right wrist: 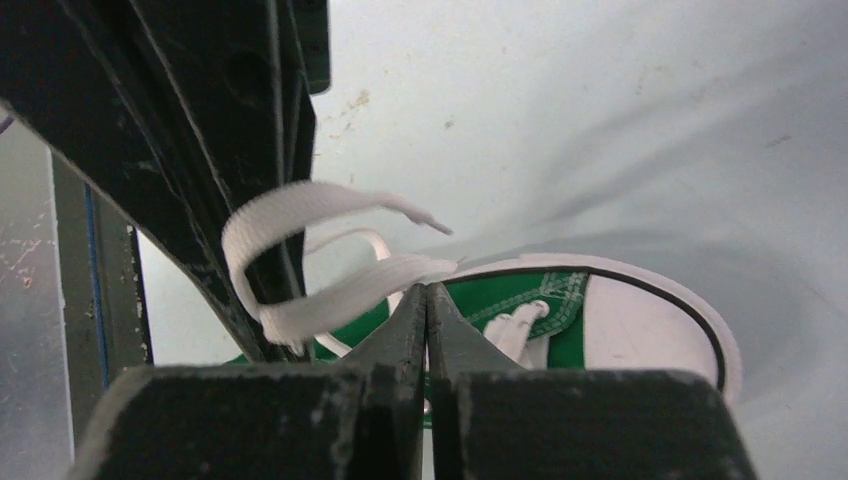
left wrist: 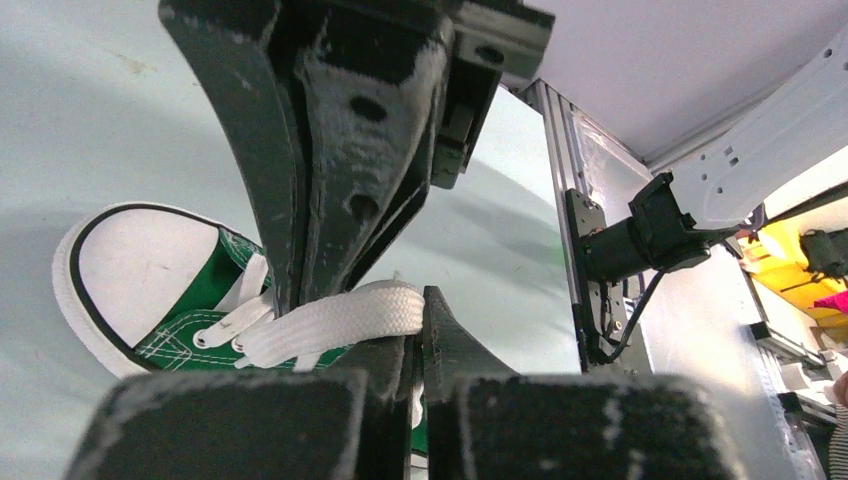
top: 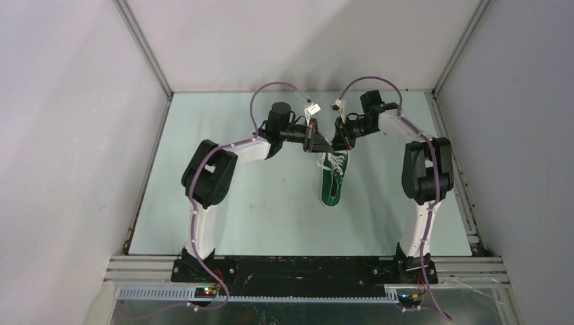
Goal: Tie the shoes
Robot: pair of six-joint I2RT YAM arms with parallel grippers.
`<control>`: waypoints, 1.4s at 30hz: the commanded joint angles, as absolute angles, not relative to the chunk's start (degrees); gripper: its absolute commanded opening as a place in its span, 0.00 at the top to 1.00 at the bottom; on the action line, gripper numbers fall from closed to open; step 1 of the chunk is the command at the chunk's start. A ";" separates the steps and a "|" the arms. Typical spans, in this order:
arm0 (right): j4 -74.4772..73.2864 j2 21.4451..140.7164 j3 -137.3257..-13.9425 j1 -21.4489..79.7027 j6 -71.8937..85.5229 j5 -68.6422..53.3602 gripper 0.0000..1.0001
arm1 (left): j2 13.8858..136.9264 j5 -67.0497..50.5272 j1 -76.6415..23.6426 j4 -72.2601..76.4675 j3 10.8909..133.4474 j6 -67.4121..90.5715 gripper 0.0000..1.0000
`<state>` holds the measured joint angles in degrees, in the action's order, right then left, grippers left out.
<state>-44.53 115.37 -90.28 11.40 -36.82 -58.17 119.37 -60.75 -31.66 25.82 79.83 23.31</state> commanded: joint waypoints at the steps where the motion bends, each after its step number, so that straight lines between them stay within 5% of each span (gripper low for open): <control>1: -41.20 110.97 -90.51 8.81 -34.04 -57.02 1.00 | 117.12 -59.80 -30.75 25.63 79.73 21.06 0.97; 12: -45.71 102.42 -87.11 6.55 -38.22 -54.00 1.00 | 116.94 -56.16 -30.41 21.30 81.27 16.49 0.98; 17: -38.05 104.84 -84.12 7.17 -30.88 -55.54 0.72 | 116.72 -62.58 -30.41 27.58 80.49 19.40 0.97; 26: -42.06 114.02 -89.58 10.59 -37.52 -54.72 0.55 | 117.05 -64.34 -30.41 35.79 77.44 24.55 0.98; 38: -47.47 118.19 -96.27 12.11 -39.57 -57.63 0.48 | 118.59 -65.79 -30.41 45.72 77.03 31.85 0.98; 42: -51.68 120.45 -99.65 13.40 -41.48 -58.18 0.53 | 120.19 -65.94 -30.41 51.09 77.28 36.17 0.98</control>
